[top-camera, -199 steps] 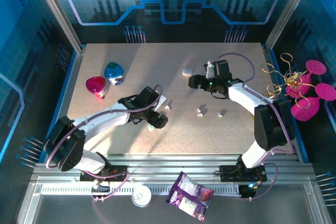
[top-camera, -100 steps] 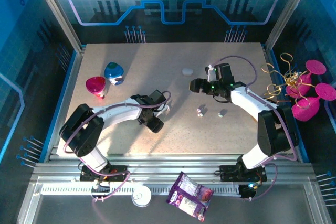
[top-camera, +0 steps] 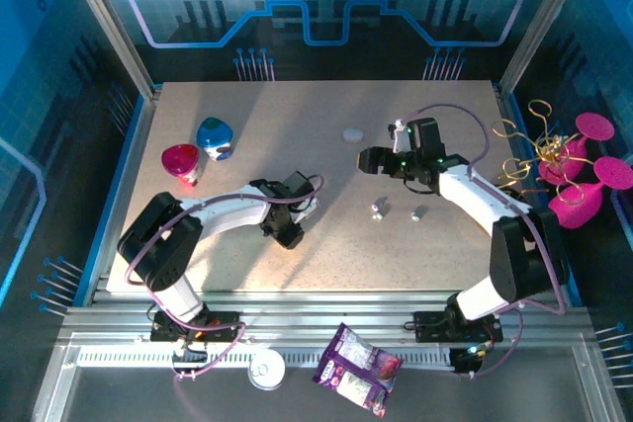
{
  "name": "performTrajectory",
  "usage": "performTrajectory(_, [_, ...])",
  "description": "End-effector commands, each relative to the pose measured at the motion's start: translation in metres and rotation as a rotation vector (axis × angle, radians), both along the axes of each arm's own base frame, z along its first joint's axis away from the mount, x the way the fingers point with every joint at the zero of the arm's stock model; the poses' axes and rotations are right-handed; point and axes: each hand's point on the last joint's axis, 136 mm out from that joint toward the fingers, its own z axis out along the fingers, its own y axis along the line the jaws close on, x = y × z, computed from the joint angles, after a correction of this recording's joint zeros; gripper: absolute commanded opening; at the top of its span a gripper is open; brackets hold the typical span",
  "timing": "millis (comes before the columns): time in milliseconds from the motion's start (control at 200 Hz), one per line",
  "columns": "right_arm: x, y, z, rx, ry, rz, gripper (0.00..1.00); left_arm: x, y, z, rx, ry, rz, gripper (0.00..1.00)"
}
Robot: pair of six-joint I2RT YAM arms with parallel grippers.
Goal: Insert the wireless bluetooth earbuds into the charging case
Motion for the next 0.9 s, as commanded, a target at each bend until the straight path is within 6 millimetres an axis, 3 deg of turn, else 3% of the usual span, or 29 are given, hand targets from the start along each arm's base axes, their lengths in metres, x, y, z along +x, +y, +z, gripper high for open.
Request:
performTrajectory(0, [-0.018,0.000,0.017,0.046,0.005,0.019,0.84,0.000,-0.011,0.020,-0.074,-0.030,-0.015,0.36])
performTrajectory(95, [-0.029,-0.004,0.023,0.085,0.039,0.010,0.84,0.009,-0.019,0.035,-0.130,-0.105,-0.033,0.37])
performTrajectory(245, [-0.055,0.000,0.029,0.164,0.123,0.039,0.83,0.028,-0.049,0.072,-0.326,-0.302,-0.134,0.38])
performTrajectory(410, [-0.081,0.022,0.045,0.337,0.183,0.129,0.82,0.036,-0.088,0.120,-0.549,-0.471,-0.294,0.37])
performTrajectory(540, [-0.101,0.042,0.040,0.439,0.248,0.174,0.80,0.038,-0.111,0.145,-0.600,-0.570,-0.406,0.37])
performTrajectory(645, [-0.112,0.054,0.041,0.468,0.265,0.198,0.77,0.040,-0.121,0.155,-0.645,-0.600,-0.436,0.36])
performTrajectory(790, [-0.124,0.066,0.035,0.486,0.286,0.236,0.74,0.037,-0.130,0.154,-0.660,-0.575,-0.473,0.37])
performTrajectory(895, [-0.126,0.070,0.029,0.498,0.306,0.240,0.66,0.032,-0.136,0.156,-0.675,-0.572,-0.506,0.37])
